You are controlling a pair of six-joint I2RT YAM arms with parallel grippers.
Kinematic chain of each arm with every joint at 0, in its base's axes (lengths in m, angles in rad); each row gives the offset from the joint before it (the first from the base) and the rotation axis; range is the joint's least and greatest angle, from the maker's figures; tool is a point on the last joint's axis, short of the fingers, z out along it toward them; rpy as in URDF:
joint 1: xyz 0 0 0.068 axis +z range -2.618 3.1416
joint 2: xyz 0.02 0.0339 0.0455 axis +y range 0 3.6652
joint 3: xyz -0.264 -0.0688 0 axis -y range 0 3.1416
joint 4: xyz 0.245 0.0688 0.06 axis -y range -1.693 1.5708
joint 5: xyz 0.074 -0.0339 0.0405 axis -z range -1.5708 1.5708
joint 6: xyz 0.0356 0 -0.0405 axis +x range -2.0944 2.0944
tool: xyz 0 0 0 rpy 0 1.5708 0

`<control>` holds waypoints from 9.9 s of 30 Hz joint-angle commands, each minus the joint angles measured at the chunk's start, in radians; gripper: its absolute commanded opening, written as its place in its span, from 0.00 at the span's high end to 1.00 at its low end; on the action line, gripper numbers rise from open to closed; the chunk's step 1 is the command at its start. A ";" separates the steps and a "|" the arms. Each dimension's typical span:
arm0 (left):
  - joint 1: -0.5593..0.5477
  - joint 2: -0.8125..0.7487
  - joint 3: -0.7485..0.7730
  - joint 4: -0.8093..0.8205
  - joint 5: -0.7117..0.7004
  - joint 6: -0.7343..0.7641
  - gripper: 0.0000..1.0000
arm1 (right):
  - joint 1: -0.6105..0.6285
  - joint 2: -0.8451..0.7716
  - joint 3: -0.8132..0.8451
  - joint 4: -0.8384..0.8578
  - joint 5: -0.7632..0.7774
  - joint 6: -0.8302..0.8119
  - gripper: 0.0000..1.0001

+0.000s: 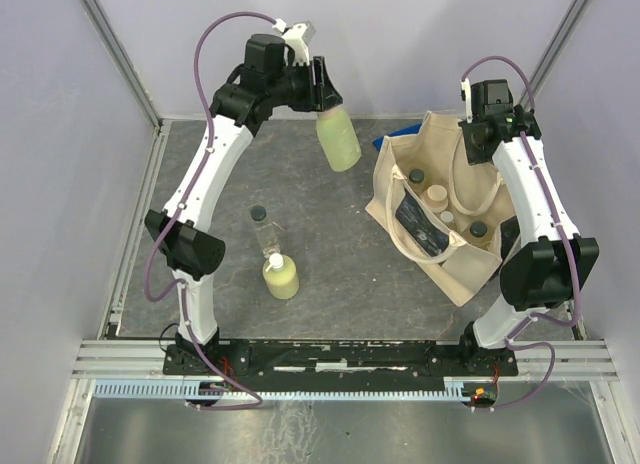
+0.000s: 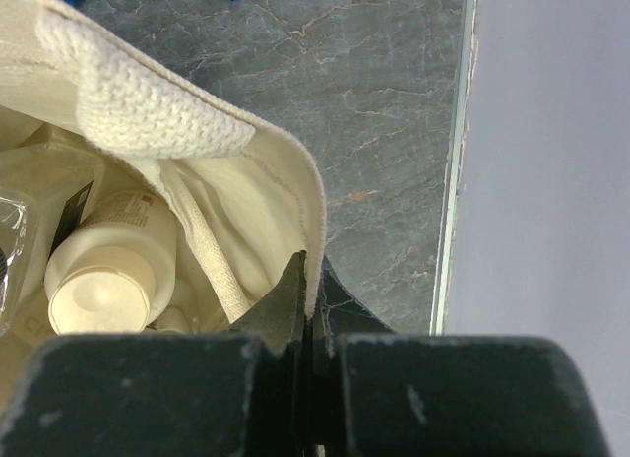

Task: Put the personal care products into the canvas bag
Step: Pick up the care product from the center of the board, then place the care product in the canvas bag.

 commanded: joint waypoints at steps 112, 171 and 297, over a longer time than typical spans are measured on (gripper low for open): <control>-0.413 0.187 -0.103 1.146 0.121 -0.139 0.97 | -0.026 -0.071 0.395 -0.212 -0.096 0.160 0.53; -0.483 -0.102 -0.441 1.005 -0.113 0.133 0.97 | -0.026 -0.187 0.076 -0.160 -0.153 0.142 1.00; -0.480 0.198 -0.199 1.307 -0.178 -0.152 0.97 | -0.033 -0.163 0.030 -0.130 -0.134 0.151 1.00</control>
